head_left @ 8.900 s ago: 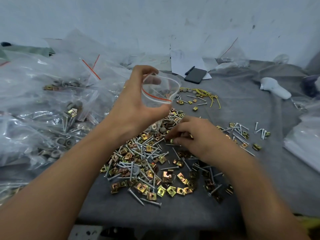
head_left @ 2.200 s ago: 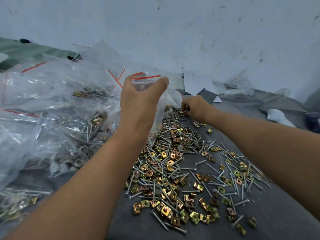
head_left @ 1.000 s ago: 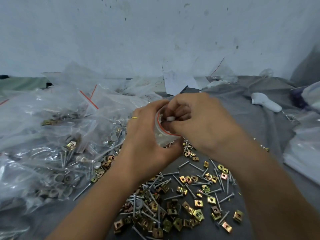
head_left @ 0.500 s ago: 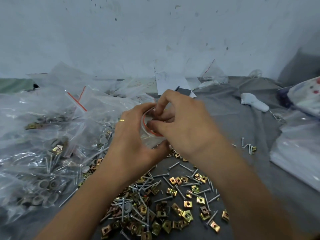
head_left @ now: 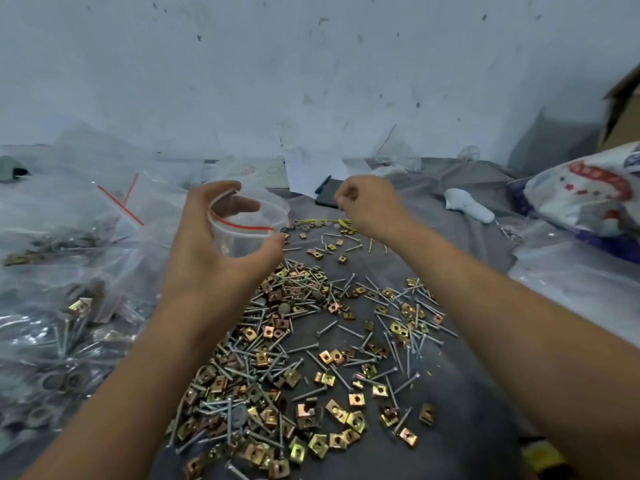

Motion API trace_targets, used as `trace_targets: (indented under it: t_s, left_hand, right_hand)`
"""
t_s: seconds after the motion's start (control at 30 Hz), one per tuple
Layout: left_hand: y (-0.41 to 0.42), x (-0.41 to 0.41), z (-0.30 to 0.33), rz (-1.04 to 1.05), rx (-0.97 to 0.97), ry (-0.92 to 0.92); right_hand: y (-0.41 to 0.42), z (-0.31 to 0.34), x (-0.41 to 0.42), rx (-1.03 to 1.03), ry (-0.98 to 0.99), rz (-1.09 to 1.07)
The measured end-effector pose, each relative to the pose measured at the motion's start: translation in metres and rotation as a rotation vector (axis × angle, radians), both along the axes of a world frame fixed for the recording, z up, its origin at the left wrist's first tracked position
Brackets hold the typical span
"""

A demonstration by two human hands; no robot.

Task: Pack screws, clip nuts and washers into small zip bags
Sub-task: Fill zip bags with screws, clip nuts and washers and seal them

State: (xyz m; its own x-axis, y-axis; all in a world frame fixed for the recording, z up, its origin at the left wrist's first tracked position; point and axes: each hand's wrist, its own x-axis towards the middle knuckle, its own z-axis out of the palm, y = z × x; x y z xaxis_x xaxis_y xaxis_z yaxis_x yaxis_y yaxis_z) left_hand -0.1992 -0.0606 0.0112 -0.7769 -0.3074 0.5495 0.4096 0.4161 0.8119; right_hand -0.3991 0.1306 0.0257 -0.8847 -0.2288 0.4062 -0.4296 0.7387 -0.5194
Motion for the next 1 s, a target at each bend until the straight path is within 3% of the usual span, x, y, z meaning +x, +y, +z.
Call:
trace_targets:
  t_s: [0.1, 0.17, 0.47, 0.73, 0.83, 1.0]
  left_hand:
    - [-0.004, 0.002, 0.001, 0.015, -0.002, 0.0]
    - [-0.005, 0.002, 0.003, 0.023, 0.009, 0.007]
    - [-0.008, 0.004, 0.007, 0.002, 0.04, -0.055]
    - [-0.009, 0.004, 0.01, -0.003, 0.045, -0.07]
    - [-0.009, 0.004, 0.009, -0.021, 0.053, -0.072]
    - [-0.01, 0.001, 0.006, -0.05, 0.062, -0.083]
  right_hand:
    - [-0.011, -0.013, -0.039, 0.375, 0.051, 0.116]
    - [-0.014, -0.018, -0.063, 0.506, 0.027, 0.108]
    - [-0.032, -0.037, -0.092, 0.808, -0.028, 0.073]
    - [-0.027, -0.041, -0.077, 1.085, 0.271, 0.0]
    - [-0.016, -0.044, -0.081, 1.037, 0.333, 0.041]
    - [0.002, -0.042, -0.084, 0.631, 0.035, 0.205]
